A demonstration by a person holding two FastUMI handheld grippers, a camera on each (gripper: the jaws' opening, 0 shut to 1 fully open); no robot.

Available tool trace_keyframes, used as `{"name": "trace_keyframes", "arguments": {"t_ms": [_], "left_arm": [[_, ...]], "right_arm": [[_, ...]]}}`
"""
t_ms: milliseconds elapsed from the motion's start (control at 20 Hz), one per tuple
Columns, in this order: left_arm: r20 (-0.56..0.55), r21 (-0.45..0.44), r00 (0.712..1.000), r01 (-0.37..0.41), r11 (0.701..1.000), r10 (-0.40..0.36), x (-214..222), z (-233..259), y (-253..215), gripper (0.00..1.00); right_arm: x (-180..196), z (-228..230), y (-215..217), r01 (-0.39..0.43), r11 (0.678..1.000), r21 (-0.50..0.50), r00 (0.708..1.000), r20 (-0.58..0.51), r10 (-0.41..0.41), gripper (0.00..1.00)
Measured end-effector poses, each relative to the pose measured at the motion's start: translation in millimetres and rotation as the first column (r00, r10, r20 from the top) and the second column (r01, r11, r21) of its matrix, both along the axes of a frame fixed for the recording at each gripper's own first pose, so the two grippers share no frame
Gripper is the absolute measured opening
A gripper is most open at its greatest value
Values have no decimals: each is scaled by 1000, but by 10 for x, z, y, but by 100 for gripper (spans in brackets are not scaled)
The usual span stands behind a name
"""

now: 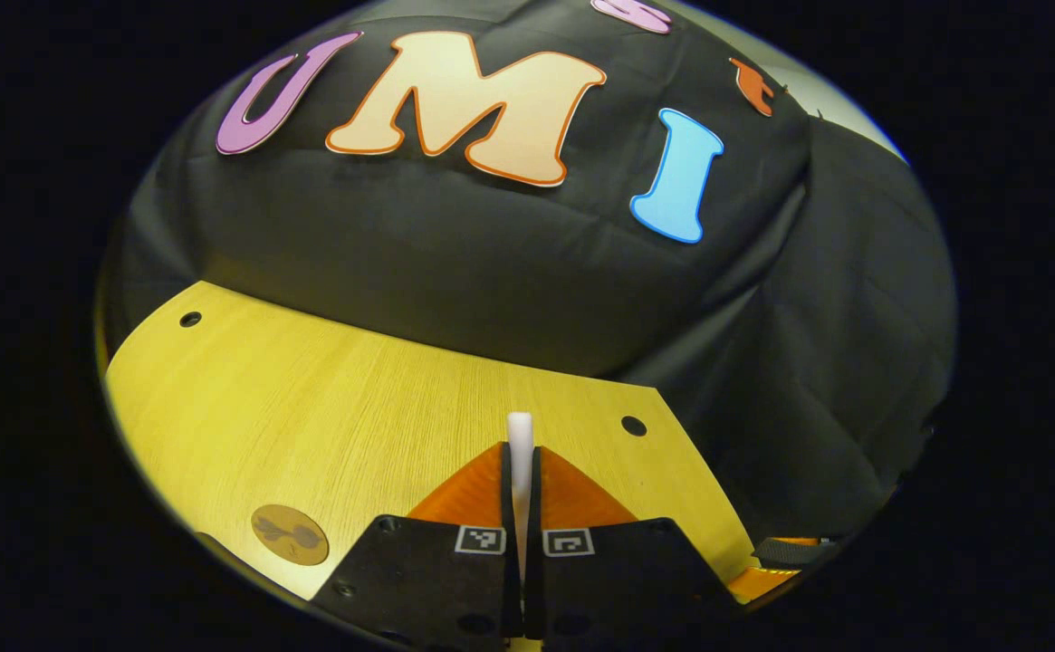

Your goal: Put the toothbrush and toothpaste on the desktop into the cup, then pick up the cup and place it on the coaster on the desktop.

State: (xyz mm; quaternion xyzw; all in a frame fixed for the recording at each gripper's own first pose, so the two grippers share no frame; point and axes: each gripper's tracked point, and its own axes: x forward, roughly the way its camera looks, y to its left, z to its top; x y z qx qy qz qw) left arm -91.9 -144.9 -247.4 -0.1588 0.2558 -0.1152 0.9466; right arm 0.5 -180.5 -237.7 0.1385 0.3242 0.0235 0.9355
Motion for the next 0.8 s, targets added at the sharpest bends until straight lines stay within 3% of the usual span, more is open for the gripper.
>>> {"name": "trace_keyframes", "arguments": {"t_ms": [350, 500, 800], "left_arm": [[9, 39, 999, 33, 999, -34, -290, 64, 12, 5], [-5, 53, 999, 42, 998, -42, -419, 43, 48, 1], [5, 69, 998, 62, 996, -62, -688, 90, 154, 12]], "right_arm": [[112, 50, 179, -30, 999, 27, 999, 11, 30, 99], [146, 60, 280, -50, 998, 36, 999, 14, 49, 99], [166, 52, 509, -103, 994, 42, 995, -8, 104, 99]]}}
